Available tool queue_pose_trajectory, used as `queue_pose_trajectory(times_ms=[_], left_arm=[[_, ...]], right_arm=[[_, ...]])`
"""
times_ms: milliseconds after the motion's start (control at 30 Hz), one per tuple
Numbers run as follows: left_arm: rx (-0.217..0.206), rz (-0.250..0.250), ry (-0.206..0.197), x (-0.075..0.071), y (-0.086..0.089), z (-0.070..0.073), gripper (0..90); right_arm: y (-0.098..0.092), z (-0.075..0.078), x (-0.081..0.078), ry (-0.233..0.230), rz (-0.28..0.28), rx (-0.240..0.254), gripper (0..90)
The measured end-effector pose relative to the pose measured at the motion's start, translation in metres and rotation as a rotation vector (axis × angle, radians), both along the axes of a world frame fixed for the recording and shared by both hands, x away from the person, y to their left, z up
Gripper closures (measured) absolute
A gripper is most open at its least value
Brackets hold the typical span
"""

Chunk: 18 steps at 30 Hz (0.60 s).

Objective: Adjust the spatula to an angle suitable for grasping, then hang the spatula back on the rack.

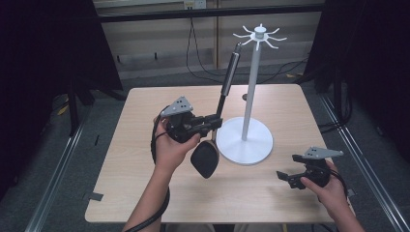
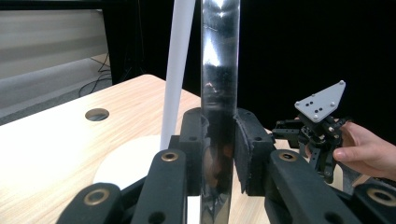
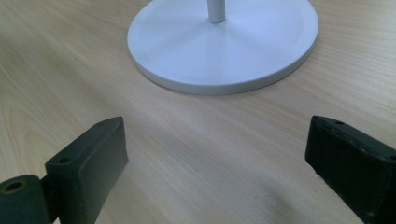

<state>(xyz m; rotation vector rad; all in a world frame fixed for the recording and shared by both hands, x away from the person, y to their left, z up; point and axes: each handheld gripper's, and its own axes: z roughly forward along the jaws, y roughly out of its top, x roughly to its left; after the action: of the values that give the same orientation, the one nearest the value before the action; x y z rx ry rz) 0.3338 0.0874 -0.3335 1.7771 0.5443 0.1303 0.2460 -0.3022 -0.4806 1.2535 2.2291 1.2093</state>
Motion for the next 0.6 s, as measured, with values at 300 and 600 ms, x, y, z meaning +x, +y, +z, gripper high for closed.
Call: queue_pose_trajectory(times_ms=[300,600], left_arm=[[0.008,-0.005,0.007,0.0013,-0.0042,-0.0003,75.2],[0.008,-0.005,0.008,0.0049,-0.0057,-0.0023,75.1]], right_arm=[[0.0020,0.0024,0.0024,-0.009,-0.001,0.009,4.9],[0.0011,0.0012,0.0037,-0.005,0.005,0.006,4.9]])
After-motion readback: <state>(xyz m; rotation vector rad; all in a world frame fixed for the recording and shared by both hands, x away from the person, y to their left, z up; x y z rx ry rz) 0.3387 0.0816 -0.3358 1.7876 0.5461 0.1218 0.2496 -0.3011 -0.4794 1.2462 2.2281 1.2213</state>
